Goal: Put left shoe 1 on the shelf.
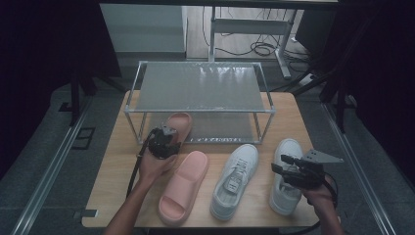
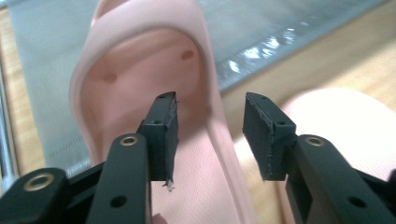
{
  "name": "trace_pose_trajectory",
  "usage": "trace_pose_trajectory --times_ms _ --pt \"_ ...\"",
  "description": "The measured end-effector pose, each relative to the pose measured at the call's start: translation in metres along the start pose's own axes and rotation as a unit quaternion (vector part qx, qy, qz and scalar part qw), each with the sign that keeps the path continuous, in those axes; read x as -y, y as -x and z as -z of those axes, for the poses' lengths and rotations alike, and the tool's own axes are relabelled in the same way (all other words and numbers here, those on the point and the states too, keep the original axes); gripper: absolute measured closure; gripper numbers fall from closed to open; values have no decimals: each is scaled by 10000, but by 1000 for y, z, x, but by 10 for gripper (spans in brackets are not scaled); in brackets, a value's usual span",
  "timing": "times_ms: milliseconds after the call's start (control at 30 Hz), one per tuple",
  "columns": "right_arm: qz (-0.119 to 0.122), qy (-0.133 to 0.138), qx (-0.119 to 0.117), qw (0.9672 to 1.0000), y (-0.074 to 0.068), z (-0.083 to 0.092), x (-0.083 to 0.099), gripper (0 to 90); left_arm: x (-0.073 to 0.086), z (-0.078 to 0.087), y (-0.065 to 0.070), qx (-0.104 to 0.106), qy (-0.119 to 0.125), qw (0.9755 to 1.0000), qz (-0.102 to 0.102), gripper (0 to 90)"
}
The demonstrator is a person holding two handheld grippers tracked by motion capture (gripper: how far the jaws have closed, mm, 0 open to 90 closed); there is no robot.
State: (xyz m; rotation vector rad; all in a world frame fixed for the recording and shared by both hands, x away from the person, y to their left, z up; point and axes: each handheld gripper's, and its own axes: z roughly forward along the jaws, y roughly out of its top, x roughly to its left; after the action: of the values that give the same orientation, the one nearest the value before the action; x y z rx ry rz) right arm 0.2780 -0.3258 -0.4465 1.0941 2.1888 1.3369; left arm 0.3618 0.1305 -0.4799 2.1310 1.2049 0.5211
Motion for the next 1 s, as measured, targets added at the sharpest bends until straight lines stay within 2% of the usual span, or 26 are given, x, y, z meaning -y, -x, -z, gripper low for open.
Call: trace_pose_trajectory --times_ms 67,167,300,467,733,867,1000 --pt "-5 -2 4 10000 0 0 0 445 7 10 -1 136 106 9998 18 588" --pt "-2 -10 9 10000 0 -1 0 445 18 23 -4 289 244 9993 14 697" --pt "0 3 7 10000 -1 -1 0 443 34 37 -8 441 220 9988 41 791" --pt "-4 -6 13 10000 0 -1 0 443 58 50 -11 397 162 9991 33 885" --pt "-4 -4 20 10000 -1 -1 0 443 93 63 -16 409 -15 9991 110 900" --pt "-10 -12 16 10000 -1 -2 0 443 100 61 -17 465 -116 9988 102 900" --pt "16 -38 0 10000 -3 -3 0 442 101 54 -17 480 -199 9986 92 900"
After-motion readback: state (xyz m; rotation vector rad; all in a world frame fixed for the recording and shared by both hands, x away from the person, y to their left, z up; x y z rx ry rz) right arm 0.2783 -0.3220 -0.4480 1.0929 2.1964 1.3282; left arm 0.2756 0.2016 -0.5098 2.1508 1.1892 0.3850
